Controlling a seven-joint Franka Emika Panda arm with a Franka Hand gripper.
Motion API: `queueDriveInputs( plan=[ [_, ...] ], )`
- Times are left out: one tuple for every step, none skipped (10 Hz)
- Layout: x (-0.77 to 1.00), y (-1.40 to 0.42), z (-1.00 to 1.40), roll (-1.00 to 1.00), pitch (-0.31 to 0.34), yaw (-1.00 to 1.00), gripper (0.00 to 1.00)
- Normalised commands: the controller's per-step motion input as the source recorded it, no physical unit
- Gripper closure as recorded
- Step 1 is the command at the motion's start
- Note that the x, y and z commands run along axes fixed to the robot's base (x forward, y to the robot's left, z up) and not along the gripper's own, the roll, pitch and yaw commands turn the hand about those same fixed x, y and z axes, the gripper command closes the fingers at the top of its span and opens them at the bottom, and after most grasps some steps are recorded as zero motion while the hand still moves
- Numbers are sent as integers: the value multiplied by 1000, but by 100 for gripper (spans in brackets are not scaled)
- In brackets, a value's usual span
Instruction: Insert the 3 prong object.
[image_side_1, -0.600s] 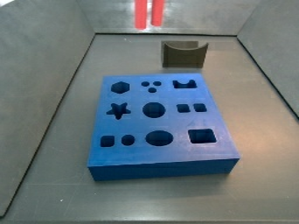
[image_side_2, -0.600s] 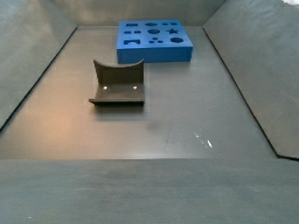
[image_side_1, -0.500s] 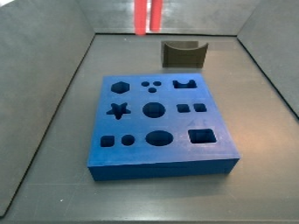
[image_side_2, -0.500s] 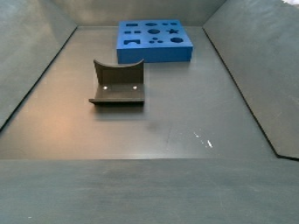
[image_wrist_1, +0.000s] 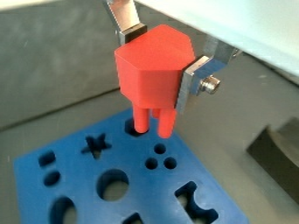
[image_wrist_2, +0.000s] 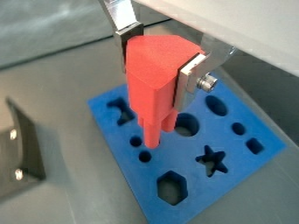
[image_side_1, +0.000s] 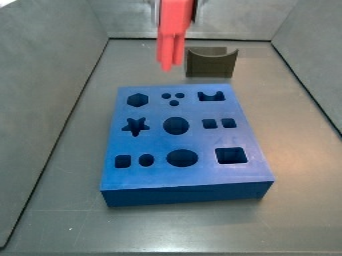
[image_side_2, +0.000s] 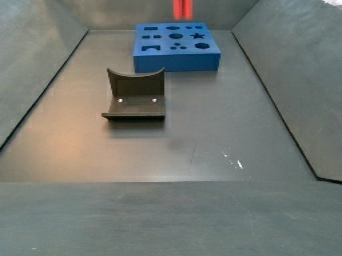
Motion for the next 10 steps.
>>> queueDriveInputs(
  plan=[
    [-69, 34, -751, 6, -63, 1000, 100],
    [-111, 17, -760, 7, -83, 1000, 100],
    [0, 23, -589, 94, -40, 954, 100],
    [226, 3, -366, 190, 0, 231, 100],
    [191, 0, -266, 149, 39, 0, 100],
    [149, 0, -277, 161, 34, 0, 100],
    [126, 0, -294, 154, 23, 0, 100],
    [109, 6, -309, 179, 24, 0, 100],
    [166, 20, -340, 221, 19, 80, 100],
    [206, 9, -369, 213, 16, 86, 100]
  ],
)
